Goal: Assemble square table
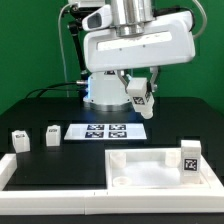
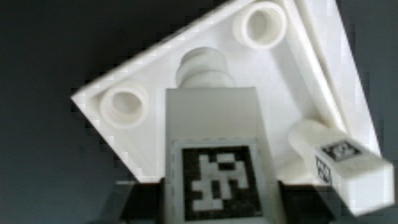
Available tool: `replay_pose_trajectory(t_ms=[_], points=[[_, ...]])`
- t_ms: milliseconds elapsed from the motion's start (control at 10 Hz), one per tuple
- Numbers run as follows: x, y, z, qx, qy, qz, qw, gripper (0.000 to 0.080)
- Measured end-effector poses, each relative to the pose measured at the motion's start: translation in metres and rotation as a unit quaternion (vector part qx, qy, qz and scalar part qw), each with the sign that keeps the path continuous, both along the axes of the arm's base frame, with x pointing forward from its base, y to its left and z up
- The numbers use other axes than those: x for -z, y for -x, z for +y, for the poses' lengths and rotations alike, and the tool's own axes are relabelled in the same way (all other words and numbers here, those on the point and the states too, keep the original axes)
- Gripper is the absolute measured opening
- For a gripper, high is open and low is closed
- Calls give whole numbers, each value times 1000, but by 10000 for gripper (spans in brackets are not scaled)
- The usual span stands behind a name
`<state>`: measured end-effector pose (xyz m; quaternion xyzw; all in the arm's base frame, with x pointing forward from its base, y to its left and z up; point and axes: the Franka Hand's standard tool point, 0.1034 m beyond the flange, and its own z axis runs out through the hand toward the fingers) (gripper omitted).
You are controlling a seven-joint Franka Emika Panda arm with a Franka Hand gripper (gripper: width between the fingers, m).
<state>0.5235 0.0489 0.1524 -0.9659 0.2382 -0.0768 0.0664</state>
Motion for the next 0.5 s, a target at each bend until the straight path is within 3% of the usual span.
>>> replay_pose_trajectory(t_ms=[100,200,500], points=[[17,8,12,-14,26,-13,999,291],[21,6,19,-35,41,-27,998,291],[19,3,17,-29,32,-29,999,291]])
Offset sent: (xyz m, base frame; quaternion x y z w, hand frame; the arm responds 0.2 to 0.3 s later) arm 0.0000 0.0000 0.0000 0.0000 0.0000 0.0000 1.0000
